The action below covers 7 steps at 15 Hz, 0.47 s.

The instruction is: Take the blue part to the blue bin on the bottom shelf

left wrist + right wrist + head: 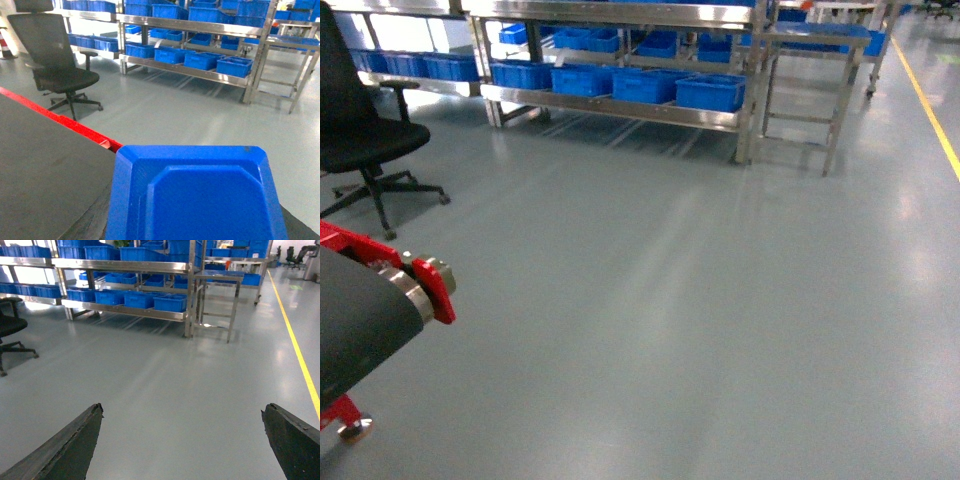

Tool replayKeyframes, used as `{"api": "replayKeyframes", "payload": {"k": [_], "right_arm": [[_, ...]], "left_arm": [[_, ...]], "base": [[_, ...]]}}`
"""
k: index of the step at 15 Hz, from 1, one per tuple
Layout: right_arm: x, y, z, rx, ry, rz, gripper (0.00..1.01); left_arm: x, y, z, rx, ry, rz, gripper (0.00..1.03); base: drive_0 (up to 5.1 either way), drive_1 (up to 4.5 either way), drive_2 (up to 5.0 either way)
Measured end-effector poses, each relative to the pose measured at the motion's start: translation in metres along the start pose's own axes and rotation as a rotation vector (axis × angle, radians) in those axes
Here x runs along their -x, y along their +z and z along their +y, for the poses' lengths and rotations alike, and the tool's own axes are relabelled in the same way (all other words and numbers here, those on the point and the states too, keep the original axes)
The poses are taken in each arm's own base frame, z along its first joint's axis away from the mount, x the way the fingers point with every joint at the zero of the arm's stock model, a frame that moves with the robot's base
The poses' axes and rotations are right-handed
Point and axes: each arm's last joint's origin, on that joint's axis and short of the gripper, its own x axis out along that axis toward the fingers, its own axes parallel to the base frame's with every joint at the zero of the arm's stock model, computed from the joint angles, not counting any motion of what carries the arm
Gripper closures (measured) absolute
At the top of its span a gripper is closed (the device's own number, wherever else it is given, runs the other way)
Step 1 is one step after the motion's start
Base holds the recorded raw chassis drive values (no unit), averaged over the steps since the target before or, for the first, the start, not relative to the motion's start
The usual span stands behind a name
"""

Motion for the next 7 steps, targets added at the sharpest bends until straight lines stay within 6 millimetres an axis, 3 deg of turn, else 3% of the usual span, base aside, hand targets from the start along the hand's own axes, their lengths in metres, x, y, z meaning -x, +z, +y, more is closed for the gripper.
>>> {"api": "replayKeyframes", "payload": {"k": [7], "right_arm": [[0.0, 0.0, 0.0, 0.0, 0.0, 0.0, 0.03]], "left_arm": [[0.0, 0.0, 0.0, 0.0, 0.0, 0.0, 0.59]], "base": [[-1.5, -1.55, -1.5]]}}
